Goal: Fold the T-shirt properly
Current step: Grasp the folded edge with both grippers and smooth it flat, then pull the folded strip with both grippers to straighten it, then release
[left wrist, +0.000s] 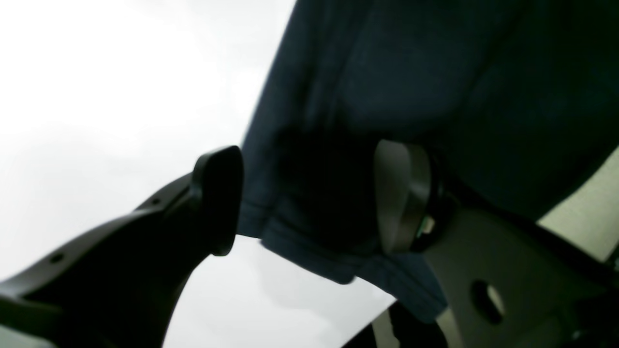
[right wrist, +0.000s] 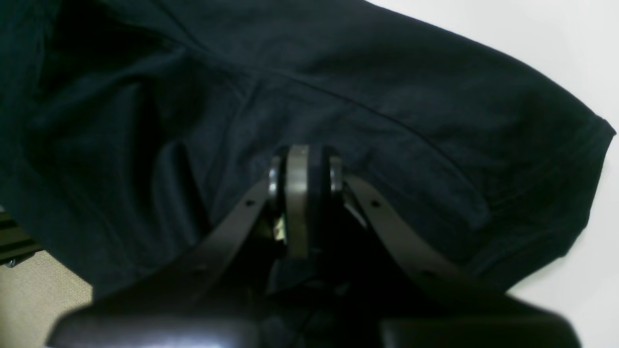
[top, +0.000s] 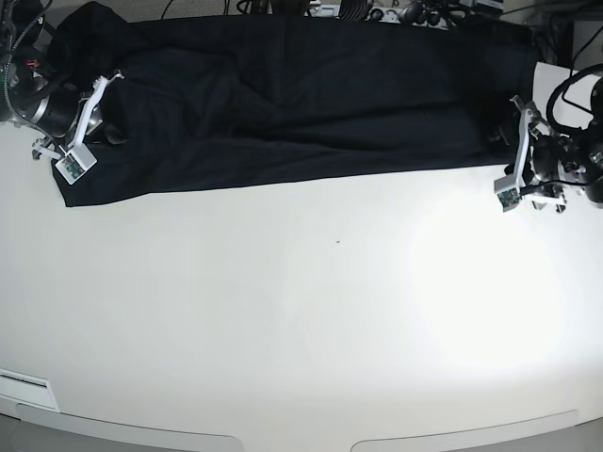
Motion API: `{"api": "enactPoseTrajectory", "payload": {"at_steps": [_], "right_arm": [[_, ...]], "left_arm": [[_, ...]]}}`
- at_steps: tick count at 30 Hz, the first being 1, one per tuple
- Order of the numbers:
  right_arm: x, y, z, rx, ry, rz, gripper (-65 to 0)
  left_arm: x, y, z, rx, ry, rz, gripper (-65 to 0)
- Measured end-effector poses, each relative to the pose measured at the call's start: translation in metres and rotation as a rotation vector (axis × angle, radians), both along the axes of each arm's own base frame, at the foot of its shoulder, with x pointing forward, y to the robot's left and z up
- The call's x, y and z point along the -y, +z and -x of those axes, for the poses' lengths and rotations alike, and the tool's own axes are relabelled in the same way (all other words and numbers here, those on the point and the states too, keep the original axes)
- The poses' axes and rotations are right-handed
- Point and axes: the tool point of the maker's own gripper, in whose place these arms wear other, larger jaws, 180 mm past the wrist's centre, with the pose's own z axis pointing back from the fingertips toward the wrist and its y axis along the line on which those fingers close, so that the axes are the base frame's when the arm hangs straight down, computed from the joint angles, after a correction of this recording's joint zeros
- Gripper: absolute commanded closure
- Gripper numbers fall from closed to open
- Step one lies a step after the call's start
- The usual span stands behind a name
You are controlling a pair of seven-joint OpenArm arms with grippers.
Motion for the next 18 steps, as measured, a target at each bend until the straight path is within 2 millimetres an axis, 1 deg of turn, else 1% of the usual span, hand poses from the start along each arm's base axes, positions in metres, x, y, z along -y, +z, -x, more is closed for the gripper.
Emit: {"api": "enactPoseTrajectory", "payload": {"at_steps": [2,5,8,9,10,12,14,15,16,17,18], "right_arm": [[0.0,0.0,0.0,0.0,0.0,-0.001,-7.9],[0.0,0.0,0.0,0.0,0.0,-0.001,-7.9],[0.0,0.0,0.0,0.0,-0.001,0.0,-7.9],[0.0,0.0,0.0,0.0,0.0,-0.001,-7.9],[0.0,0.0,0.0,0.0,-0.001,-0.001,-7.9],[0.0,0.0,0.0,0.0,0.0,-0.002,-7.9],[0.0,0.0,0.0,0.0,-0.001,-0.001,-7.9],[0.0,0.0,0.0,0.0,0.0,0.001,-7.9],[0.0,0.0,-0.001,0.001,0.0,0.0,-7.9],[0.0,0.0,-0.001,0.002,0.0,0.0,-7.9],[0.0,0.0,-0.001,0.002,-0.001,0.0,-7.9]], "left_arm": [[-0.008,0.005,-0.01,0.04,0.0,-0.046,-43.7],[-0.031,0.014,-0.027,0.105,0.053,-0.161,-43.7],[-0.042,0.03,-0.038,0.154,0.082,-0.206,-43.7],[-0.043,0.035,-0.038,0.163,0.089,-0.21,-43.7],[-0.04,0.039,-0.037,0.159,0.082,-0.194,-43.7],[-0.025,0.046,-0.031,0.142,0.067,-0.134,-43.7],[-0.01,0.051,-0.018,0.09,0.009,-0.078,-42.3],[-0.003,0.054,-0.009,0.054,-0.034,-0.058,-38.5],[0.004,0.057,0.0,0.021,-0.07,-0.034,-30.7],[0.014,0.061,0.007,-0.001,-0.101,0.013,-19.1],[0.026,0.064,0.013,-0.019,-0.121,0.068,-4.8]]}}
